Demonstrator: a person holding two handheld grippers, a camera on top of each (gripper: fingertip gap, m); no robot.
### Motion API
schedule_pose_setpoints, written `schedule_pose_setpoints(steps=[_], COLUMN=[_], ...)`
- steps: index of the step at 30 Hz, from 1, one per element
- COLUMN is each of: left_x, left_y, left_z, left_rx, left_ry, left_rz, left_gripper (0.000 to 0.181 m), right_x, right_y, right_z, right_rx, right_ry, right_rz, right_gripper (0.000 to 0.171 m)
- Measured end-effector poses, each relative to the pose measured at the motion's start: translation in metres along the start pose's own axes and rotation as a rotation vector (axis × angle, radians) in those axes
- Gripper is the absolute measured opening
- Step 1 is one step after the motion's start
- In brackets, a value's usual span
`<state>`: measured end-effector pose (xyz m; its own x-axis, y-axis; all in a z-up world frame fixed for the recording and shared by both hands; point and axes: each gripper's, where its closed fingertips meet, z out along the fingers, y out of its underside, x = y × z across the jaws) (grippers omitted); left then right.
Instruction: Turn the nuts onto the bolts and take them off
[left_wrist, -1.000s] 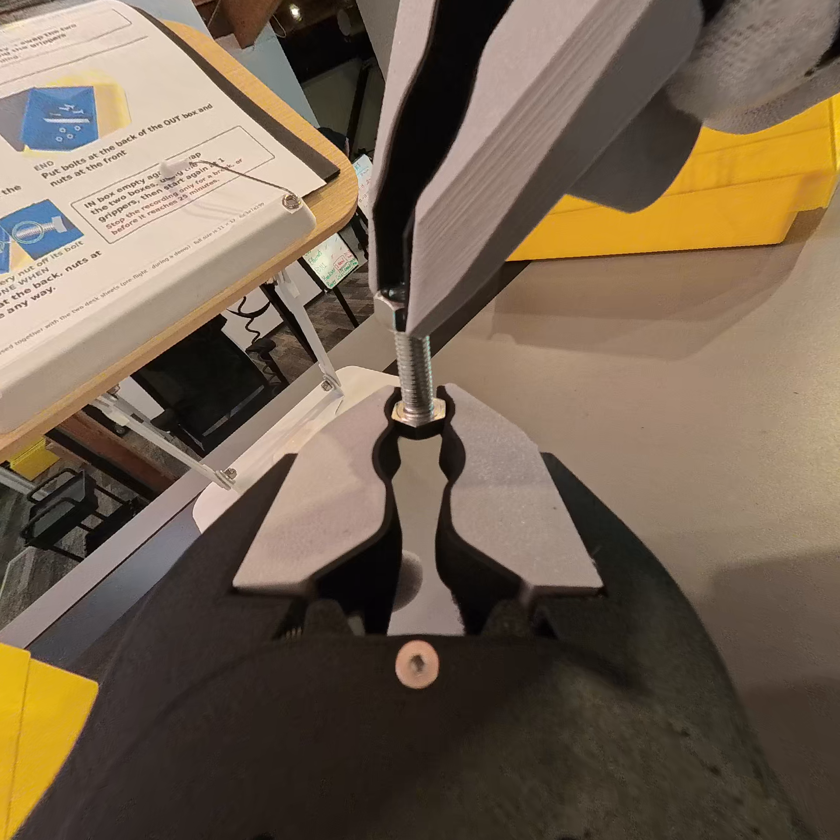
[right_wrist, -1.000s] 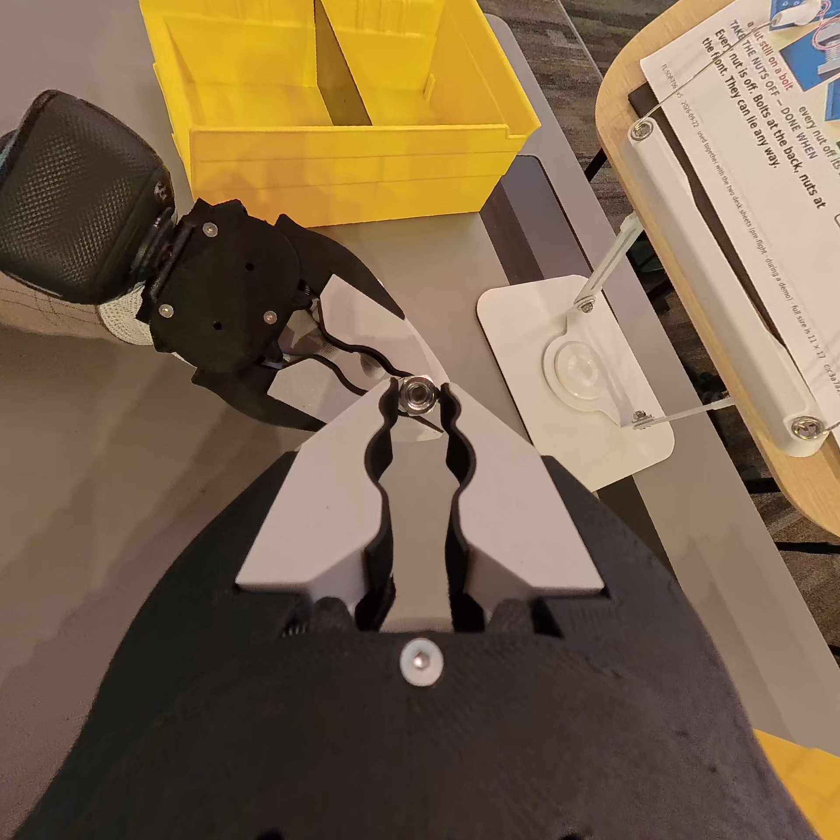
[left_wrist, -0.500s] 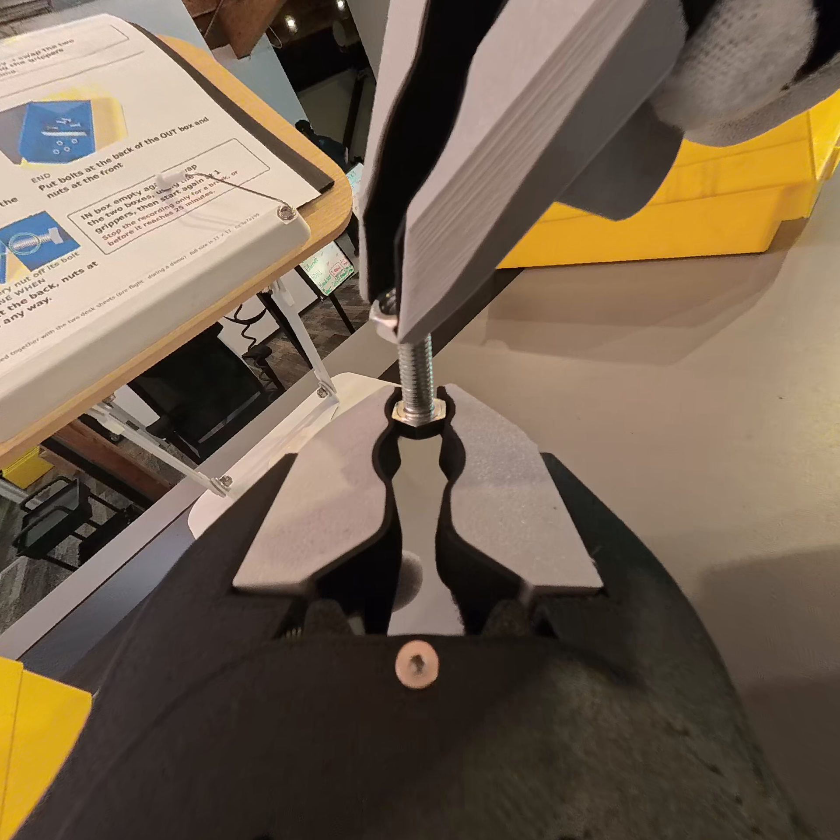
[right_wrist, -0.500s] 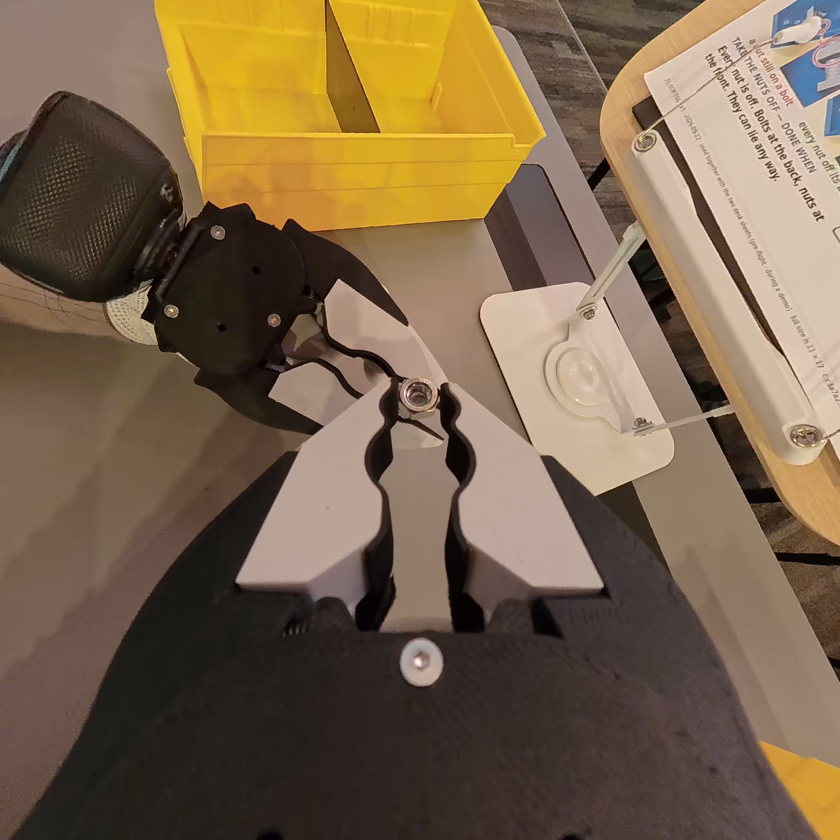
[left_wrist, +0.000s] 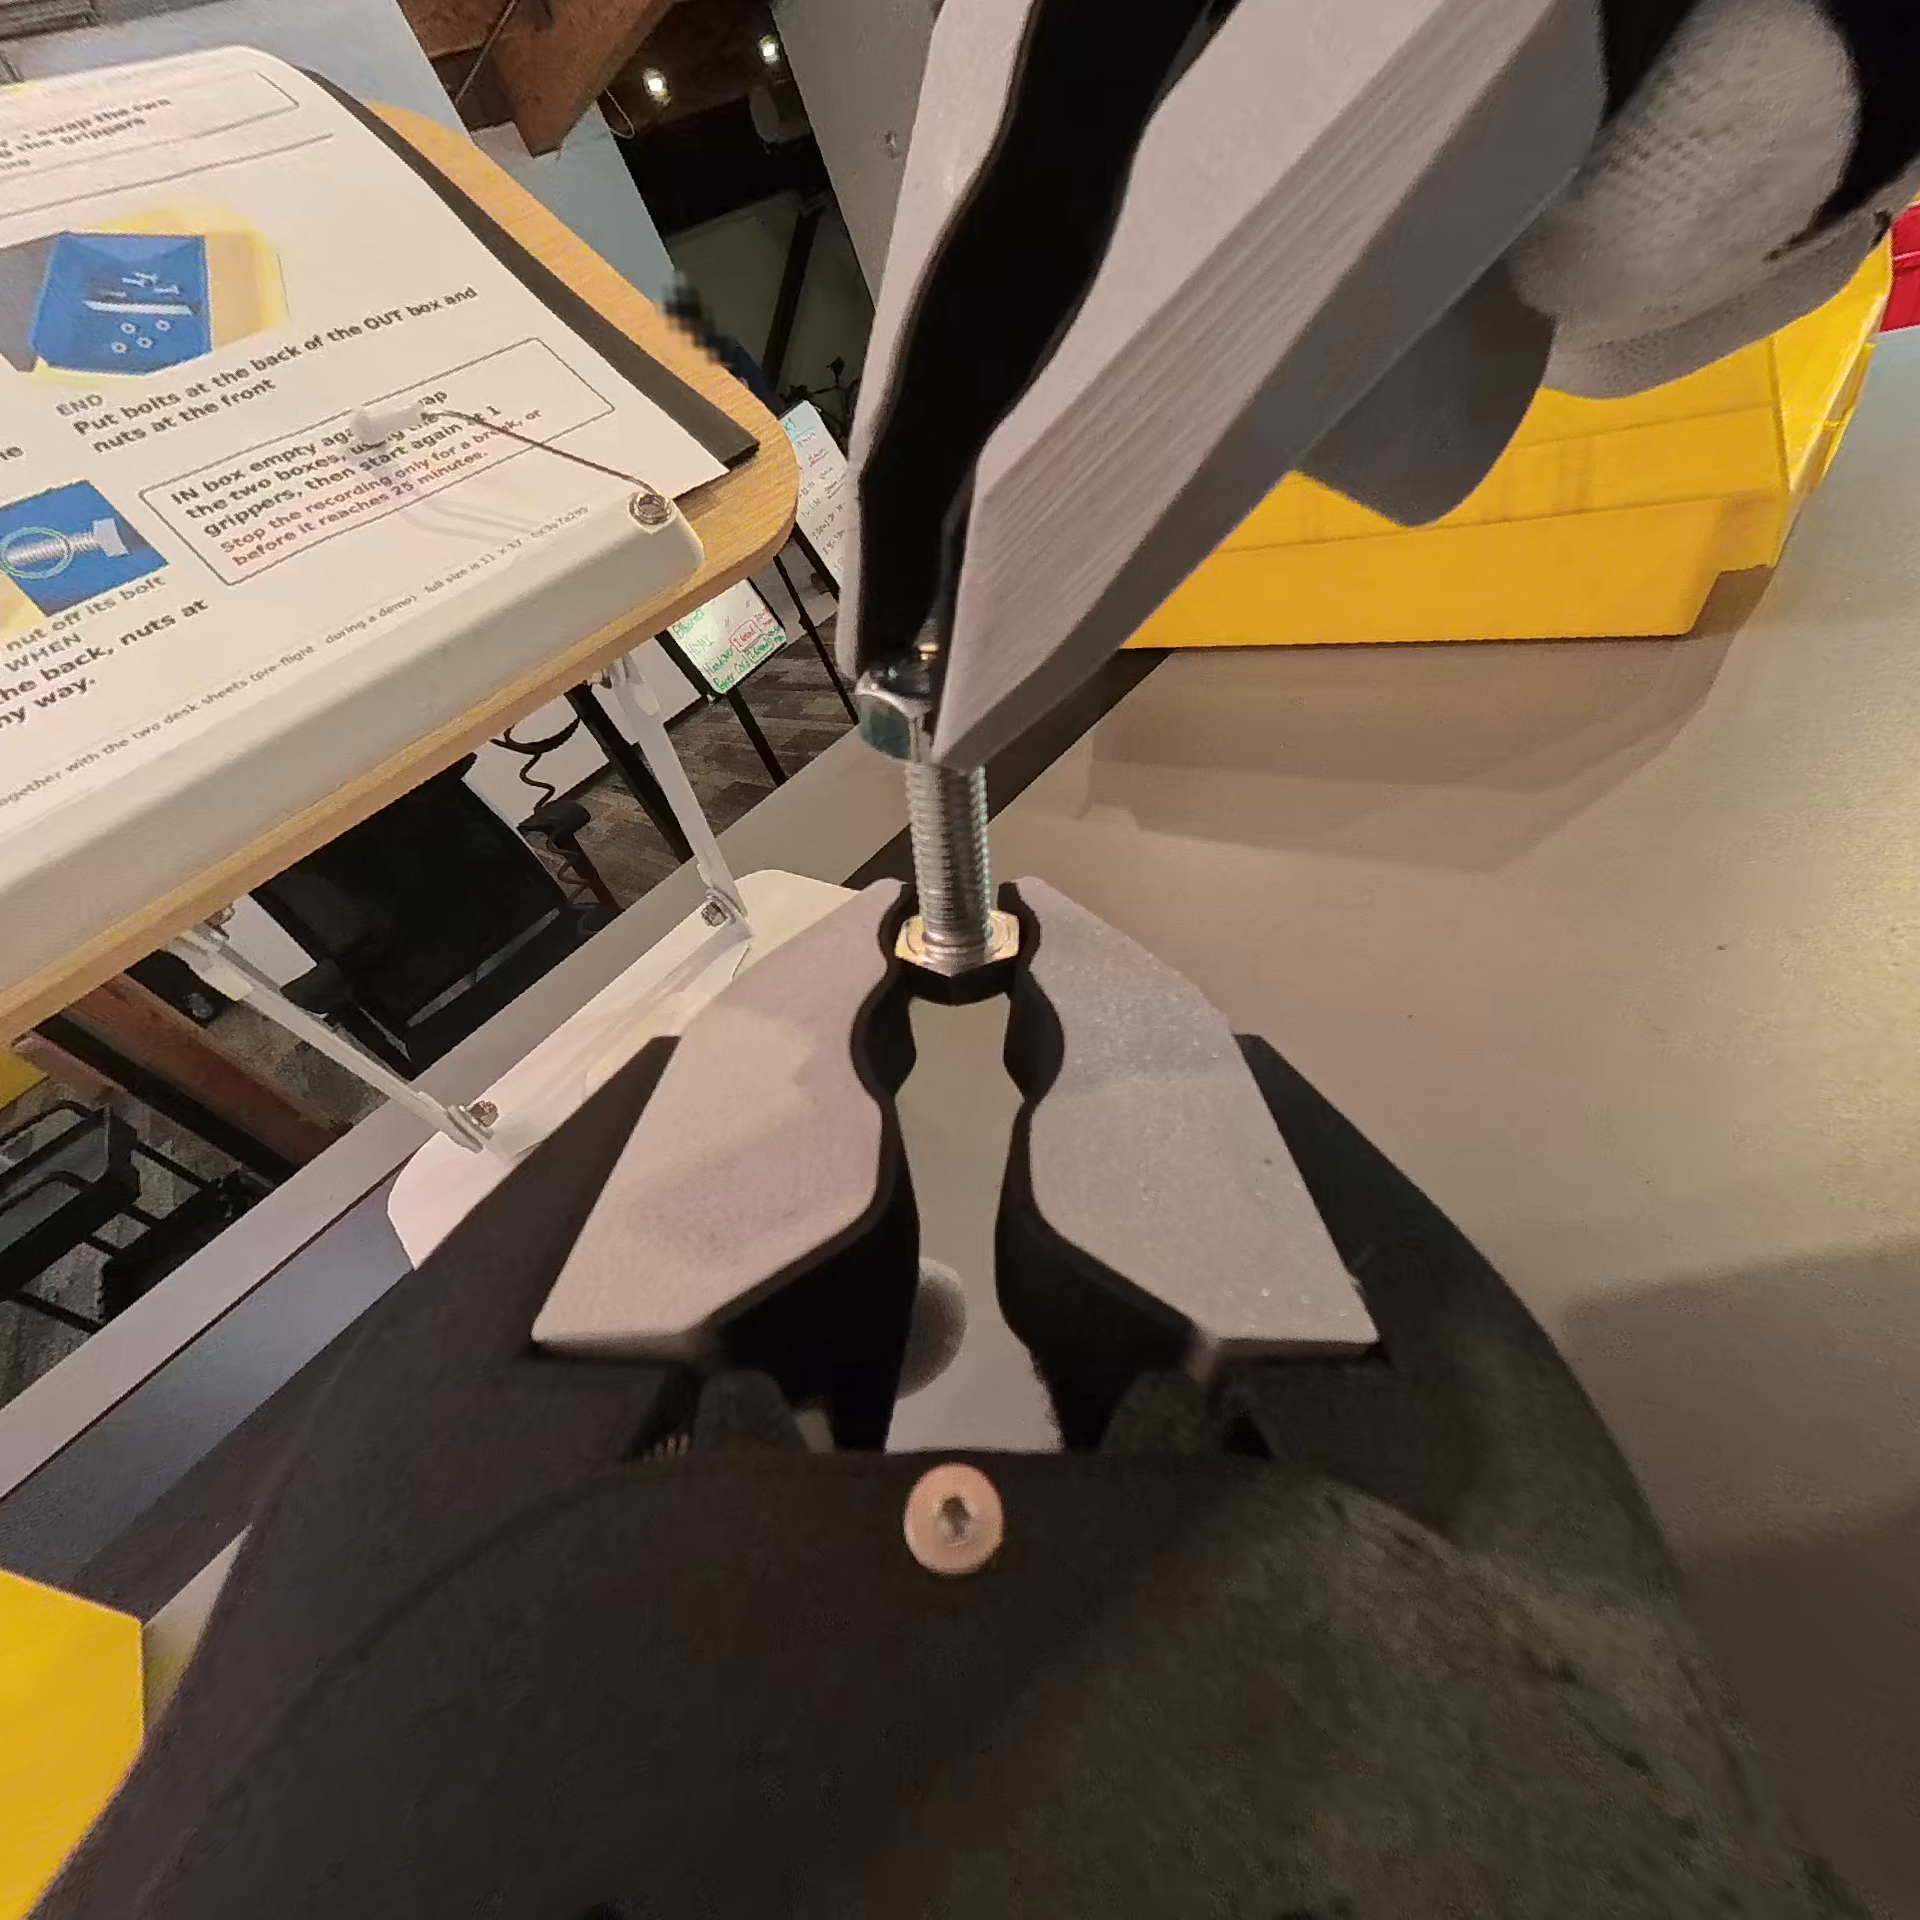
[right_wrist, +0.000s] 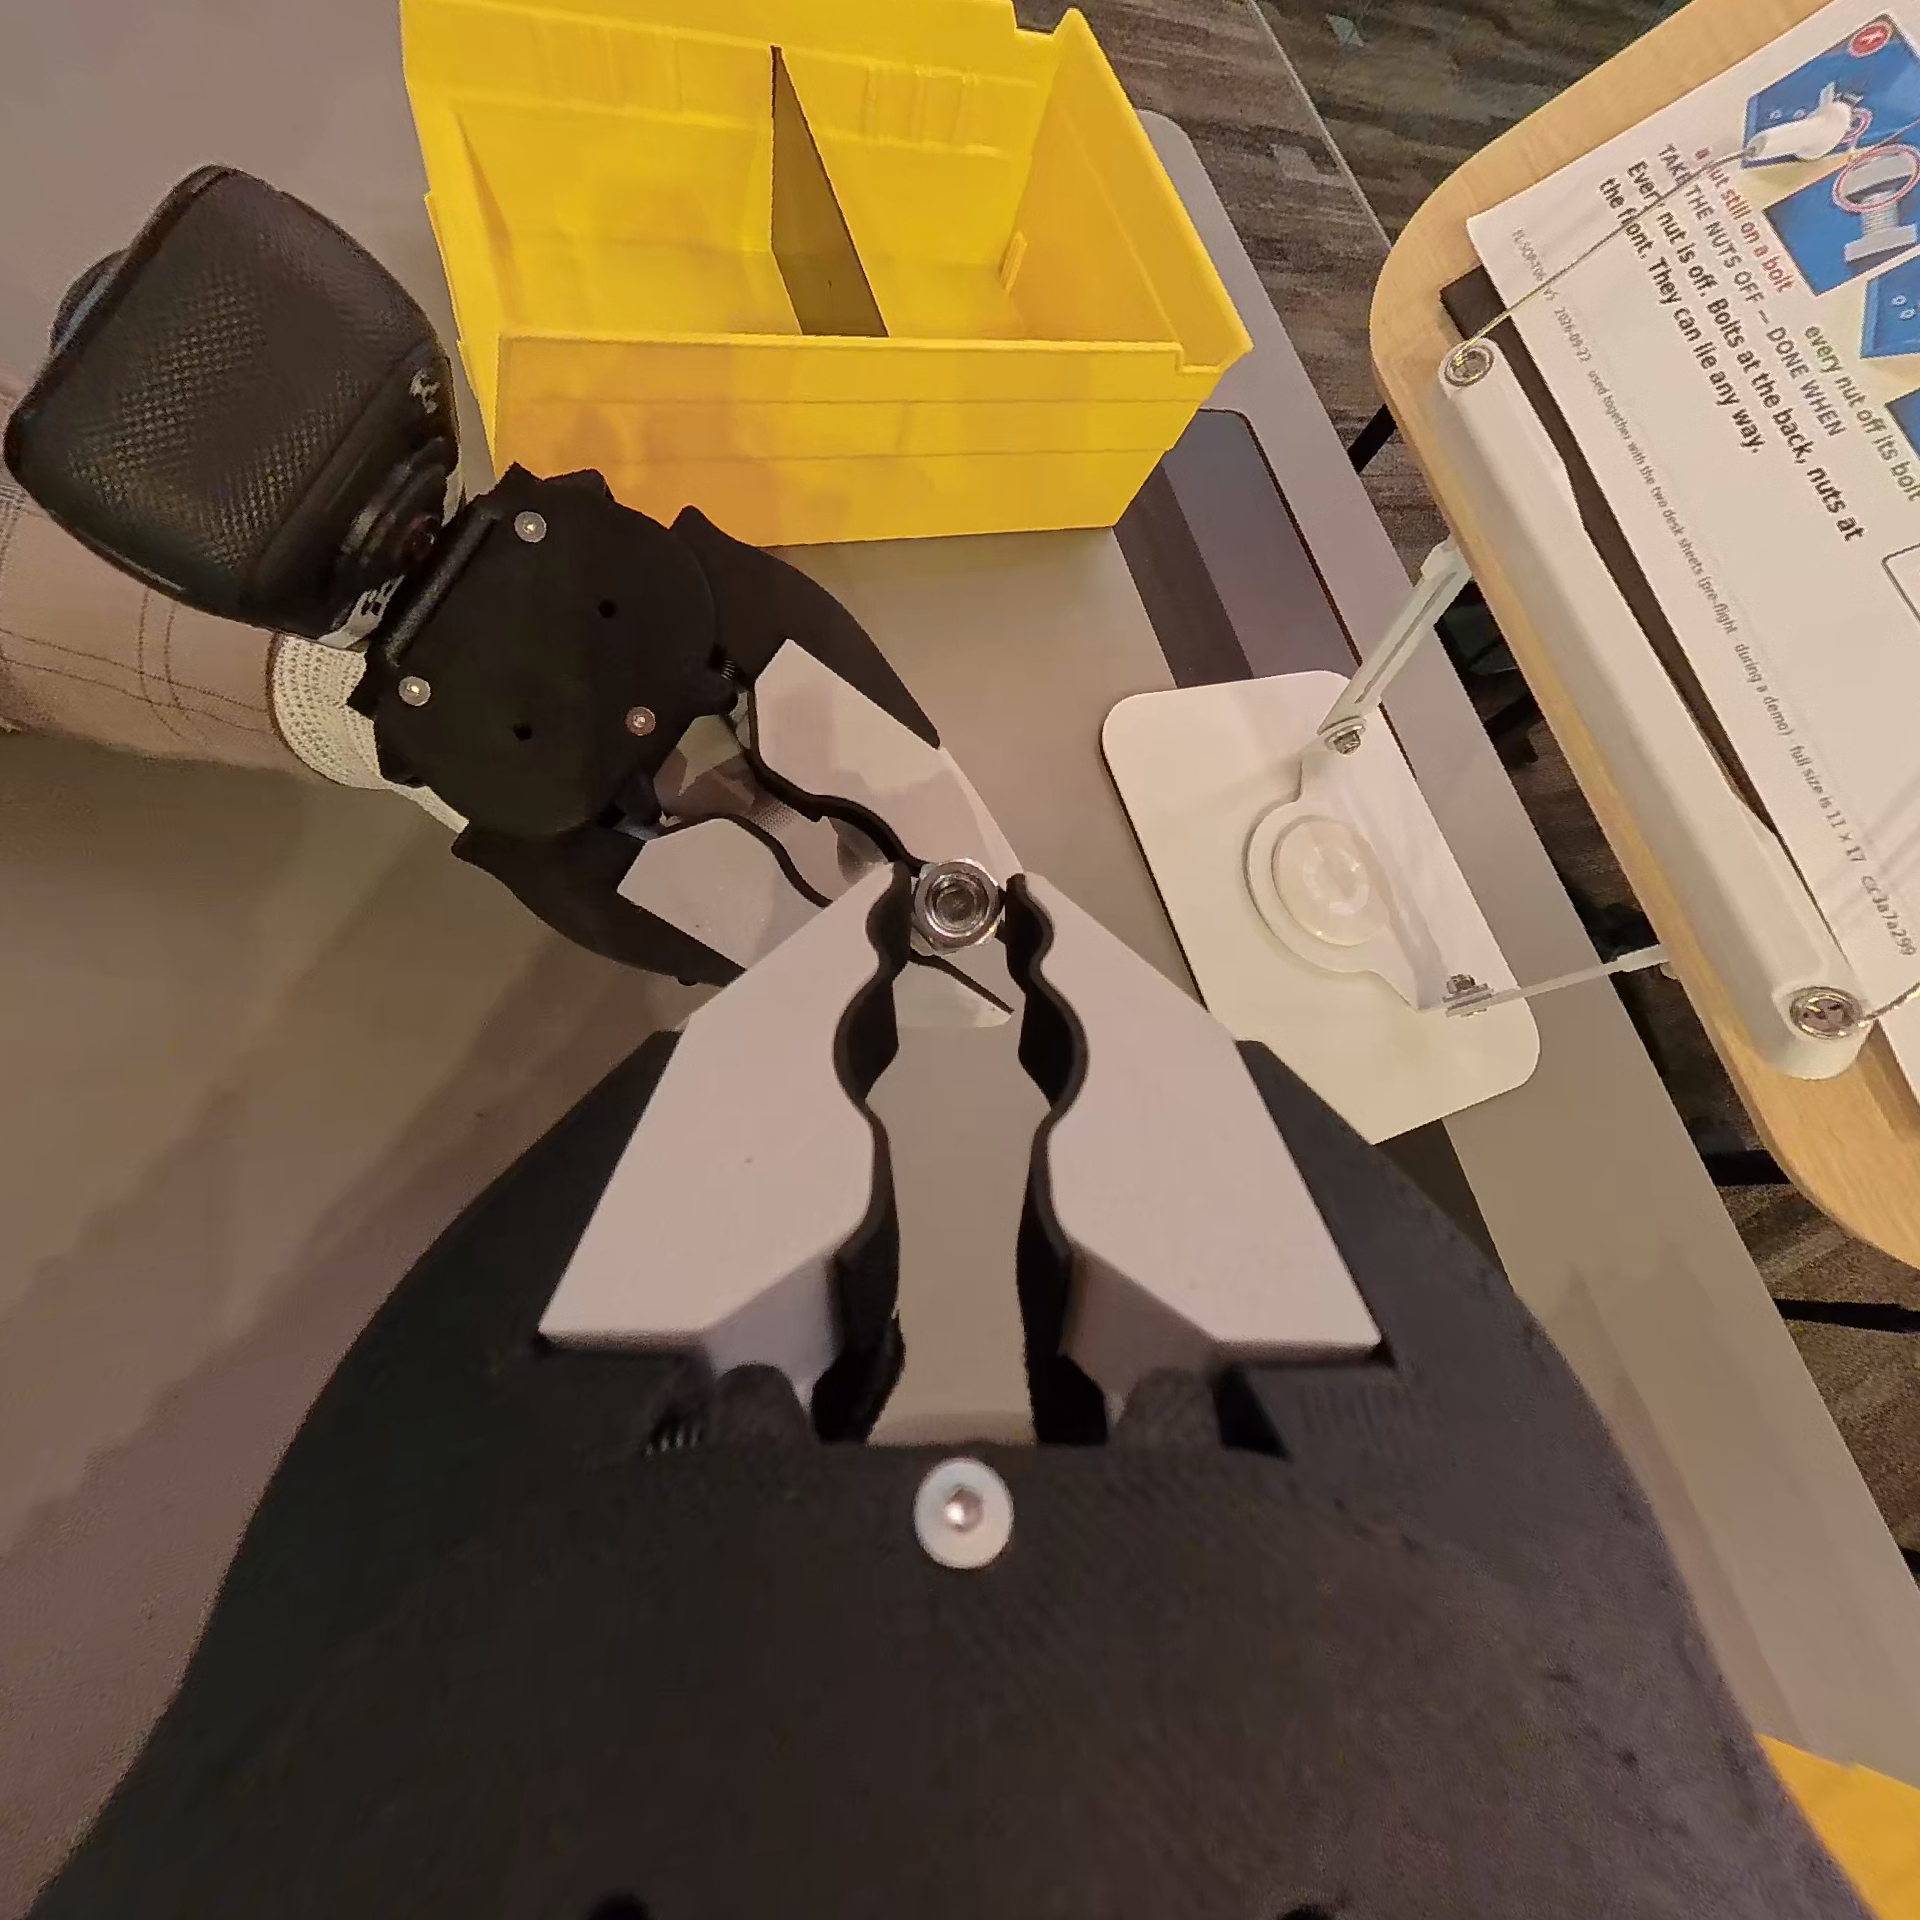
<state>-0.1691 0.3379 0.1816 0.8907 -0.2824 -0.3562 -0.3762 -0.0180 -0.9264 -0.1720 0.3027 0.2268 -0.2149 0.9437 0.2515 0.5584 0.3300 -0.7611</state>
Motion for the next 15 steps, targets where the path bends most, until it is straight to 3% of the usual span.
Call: schedule_pose_setpoints(steps=[15], left_x=[0.019], left_y=[-0.013], left_z=[-0.009], left_rx=[0.054], left_ry=[0.161], left_rz=[0.012], left_gripper=[0.014], right_x=[-0.014], right_y=[-0.003], right_z=[-0.014], right_rx=[0.063], right_ry=[-0.062], right_rz=[-0.170], right_gripper=[0.016])
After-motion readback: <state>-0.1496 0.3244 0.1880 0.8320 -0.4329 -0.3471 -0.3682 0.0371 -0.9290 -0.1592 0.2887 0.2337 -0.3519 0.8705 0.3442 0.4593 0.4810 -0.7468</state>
